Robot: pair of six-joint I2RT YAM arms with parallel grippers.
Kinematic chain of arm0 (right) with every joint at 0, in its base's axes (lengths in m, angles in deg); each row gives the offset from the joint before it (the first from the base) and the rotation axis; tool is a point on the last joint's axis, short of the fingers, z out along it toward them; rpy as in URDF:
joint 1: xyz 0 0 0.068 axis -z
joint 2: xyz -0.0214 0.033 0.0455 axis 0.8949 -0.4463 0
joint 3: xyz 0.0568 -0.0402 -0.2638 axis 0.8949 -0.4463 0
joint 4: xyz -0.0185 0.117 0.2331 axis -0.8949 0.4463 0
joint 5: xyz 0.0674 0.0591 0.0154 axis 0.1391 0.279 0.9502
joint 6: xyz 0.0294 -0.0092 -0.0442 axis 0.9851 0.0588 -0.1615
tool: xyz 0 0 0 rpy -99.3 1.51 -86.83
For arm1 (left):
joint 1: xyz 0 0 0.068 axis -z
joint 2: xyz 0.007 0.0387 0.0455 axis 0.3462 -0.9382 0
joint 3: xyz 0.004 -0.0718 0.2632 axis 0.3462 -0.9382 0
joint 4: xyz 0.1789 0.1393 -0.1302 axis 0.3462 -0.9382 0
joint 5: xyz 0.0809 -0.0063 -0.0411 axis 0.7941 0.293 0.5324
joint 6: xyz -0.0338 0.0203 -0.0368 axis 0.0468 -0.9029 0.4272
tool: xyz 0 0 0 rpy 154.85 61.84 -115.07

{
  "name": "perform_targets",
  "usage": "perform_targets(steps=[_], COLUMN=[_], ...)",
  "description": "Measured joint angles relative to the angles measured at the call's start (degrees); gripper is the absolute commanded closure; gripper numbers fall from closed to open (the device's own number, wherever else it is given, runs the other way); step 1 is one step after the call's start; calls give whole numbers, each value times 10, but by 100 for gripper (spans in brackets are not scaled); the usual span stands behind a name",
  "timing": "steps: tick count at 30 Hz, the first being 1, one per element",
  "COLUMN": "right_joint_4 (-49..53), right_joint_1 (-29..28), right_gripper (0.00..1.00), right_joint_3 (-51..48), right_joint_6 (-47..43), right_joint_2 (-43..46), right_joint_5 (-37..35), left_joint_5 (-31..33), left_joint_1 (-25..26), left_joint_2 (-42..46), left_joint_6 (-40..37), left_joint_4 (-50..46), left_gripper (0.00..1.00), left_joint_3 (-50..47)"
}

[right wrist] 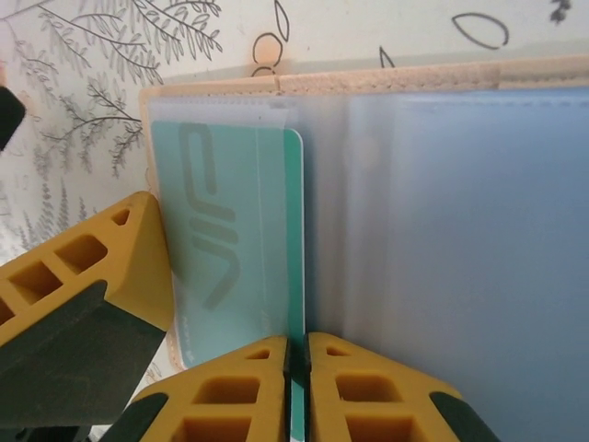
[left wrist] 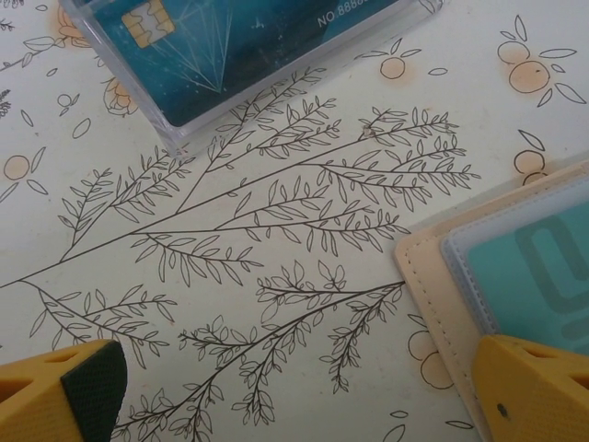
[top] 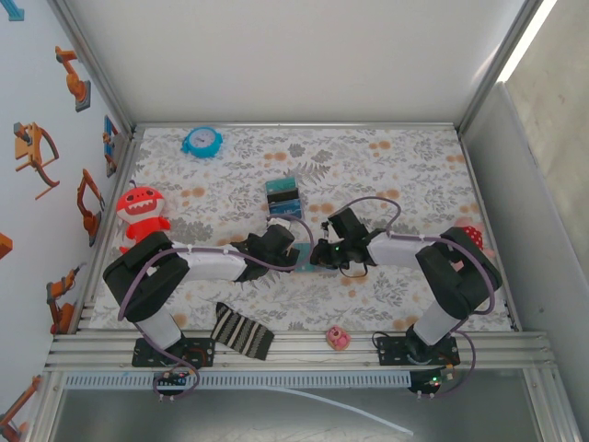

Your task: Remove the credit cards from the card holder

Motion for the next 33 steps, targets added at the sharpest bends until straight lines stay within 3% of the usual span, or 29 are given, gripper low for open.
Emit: perform_targets(steps=[8,15,33], right_joint_4=[-117,-147,-81], right_joint_1=[25,31,61], right_gripper=[100,100,100], right_joint_3=[-56,-66,-70], right_joint_6=[48,57,17], right_joint_2=[0,1,40], right_joint_5=[59,68,50], left_joint_5=[11,15,26], left_joint_1=[0,0,3], left_joint_2=[0,-1,-5], left_joint_6=[0,0,-3], left_joint_4=[-7,-13,-17], left_gripper=[3,3,3], left_joint_3=[2,5,10])
